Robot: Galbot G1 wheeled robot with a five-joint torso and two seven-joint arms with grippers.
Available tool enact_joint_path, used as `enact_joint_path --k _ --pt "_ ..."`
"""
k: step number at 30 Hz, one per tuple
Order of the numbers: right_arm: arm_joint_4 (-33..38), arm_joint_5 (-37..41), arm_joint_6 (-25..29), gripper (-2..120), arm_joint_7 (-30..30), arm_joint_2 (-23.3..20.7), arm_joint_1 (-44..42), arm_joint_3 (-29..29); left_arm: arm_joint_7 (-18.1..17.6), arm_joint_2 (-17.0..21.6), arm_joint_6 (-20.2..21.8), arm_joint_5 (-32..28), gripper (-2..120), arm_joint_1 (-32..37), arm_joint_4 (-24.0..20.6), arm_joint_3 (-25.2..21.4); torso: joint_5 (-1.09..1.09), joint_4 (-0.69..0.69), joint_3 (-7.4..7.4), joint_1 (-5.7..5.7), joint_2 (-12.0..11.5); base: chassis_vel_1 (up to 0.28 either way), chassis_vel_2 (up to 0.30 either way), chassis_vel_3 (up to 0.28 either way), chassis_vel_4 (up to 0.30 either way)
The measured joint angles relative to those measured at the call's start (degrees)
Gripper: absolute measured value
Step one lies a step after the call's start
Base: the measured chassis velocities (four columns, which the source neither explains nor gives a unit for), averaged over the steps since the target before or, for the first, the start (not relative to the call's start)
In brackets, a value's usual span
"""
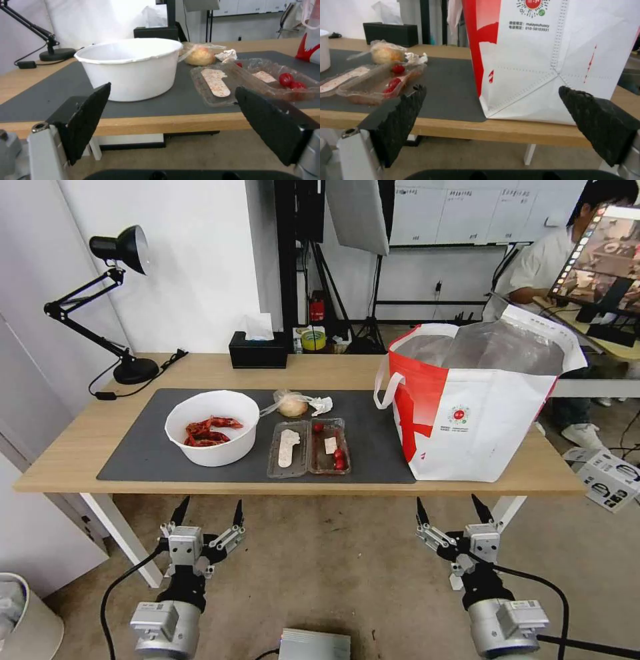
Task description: Pick up the trash from the table and place it into the takeout bag.
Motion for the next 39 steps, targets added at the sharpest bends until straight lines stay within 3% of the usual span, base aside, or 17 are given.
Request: enact_joint_path --k 17,20,23,25,28,39 --pt "0.00 0.01 -0.01 100 0.00 -0.01 0.01 0.00 -0.04 0.00 0.10 -0.10 100 -0.07 0.00 0.01 0.00 0.00 0.00 0.00 0.00 0.000 0.000 0.000 0.000" --pt "-0.09 0.49 -0.98 100 0.00 -0.72 0.86 -0.16 -1.55 -0.21 3.12 -2.40 100 -1.86 0.00 0.44 0.00 -0.01 0.00 -0.01 0.00 0.000 0.000 0.000 0.000" --pt "-1.29 3.15 -6.37 100 0.10 -4.36 5.60 -1.00 -5.03 -0.79 10.06 -7.61 100 -5.95 0.16 1.58 0.01 0.00 0.00 0.00 0.00 0.000 0.000 0.000 0.000" --pt "-1.55 3.80 -7.65 100 0.15 -5.22 6.72 -1.20 -5.63 -0.90 11.36 -8.54 100 -6.70 0.20 1.79 0.01 0.01 0.00 0.00 -0.01 0.000 0.000 0.000 0.000" --pt "-2.88 6.83 -13.85 100 0.34 -9.38 12.11 -2.19 -8.96 -1.71 17.60 -13.18 100 -10.57 0.60 2.93 0.01 -0.01 0.00 0.01 0.00 0.000 0.000 0.000 0.000" --pt "-6.60 14.98 -30.46 100 0.96 -20.55 26.72 -4.98 -9.46 -1.64 16.81 -13.88 100 -10.84 1.05 2.79 -0.01 0.01 0.01 0.01 -0.01 0.000 0.000 0.000 0.000"
